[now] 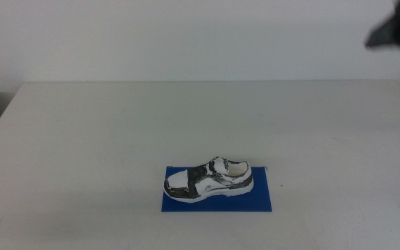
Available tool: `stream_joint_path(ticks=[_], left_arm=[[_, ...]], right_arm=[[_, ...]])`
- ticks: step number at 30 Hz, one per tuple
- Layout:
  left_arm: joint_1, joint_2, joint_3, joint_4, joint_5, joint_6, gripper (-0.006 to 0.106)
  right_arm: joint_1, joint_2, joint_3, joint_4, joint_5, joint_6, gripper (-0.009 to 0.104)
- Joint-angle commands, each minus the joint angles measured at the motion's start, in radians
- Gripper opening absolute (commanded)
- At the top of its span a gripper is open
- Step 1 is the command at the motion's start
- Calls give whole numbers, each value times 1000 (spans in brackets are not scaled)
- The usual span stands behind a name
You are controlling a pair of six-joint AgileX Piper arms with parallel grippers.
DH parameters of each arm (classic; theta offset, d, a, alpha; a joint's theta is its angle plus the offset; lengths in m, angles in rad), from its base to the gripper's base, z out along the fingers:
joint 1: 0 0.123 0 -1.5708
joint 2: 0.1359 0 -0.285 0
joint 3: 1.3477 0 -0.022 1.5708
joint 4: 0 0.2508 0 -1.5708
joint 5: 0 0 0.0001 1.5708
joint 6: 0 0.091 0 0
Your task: Use one arm to grab the shoe from the table and place it on the mat.
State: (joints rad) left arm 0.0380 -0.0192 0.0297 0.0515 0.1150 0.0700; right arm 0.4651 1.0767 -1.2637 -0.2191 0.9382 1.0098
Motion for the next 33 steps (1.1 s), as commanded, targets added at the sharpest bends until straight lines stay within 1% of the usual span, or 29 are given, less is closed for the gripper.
stream_joint_path(ticks=[1, 3, 6, 8, 9, 12, 16, 21, 23, 27, 29, 33], left_arm=[[-5, -7, 5, -9, -81, -6, 94], [-5, -7, 5, -9, -81, -6, 94], [-5, -7, 5, -9, -81, -6, 94], [-5, -7, 5, -9, -81, -6, 94], [-5, -7, 5, -9, -81, -6, 94], [-5, -7, 5, -9, -81, -6, 94], [-5, -7, 5, -9, -81, -6, 94], [-5, -7, 5, -9, -81, -6, 94], [-5, -7, 5, -9, -81, -6, 94], [-5, -7, 5, -9, -81, -6, 94], [-5, -7, 5, -9, -81, -6, 94], [-5, -7, 5, -9, -81, -6, 94]], right_arm=[[-34, -101, 96, -40, -186, -174, 81], [-66, -172, 196, -40, -299, -384, 78], [-115, -274, 323, -24, -409, -673, 74], [-147, -354, 411, -2, -463, -791, 72], [-168, -393, 453, 11, -497, -819, 71], [-232, -495, 561, 55, -560, -823, 69], [-325, -620, 688, 100, -583, -860, 69], [-429, -782, 833, 122, -610, -905, 69], [-449, -843, 886, 143, -635, -928, 69], [-451, -964, 978, 181, -666, -1001, 69], [-451, -1016, 1004, 182, -671, -1031, 69], [-451, -1083, 1034, 178, -671, -1033, 69]])
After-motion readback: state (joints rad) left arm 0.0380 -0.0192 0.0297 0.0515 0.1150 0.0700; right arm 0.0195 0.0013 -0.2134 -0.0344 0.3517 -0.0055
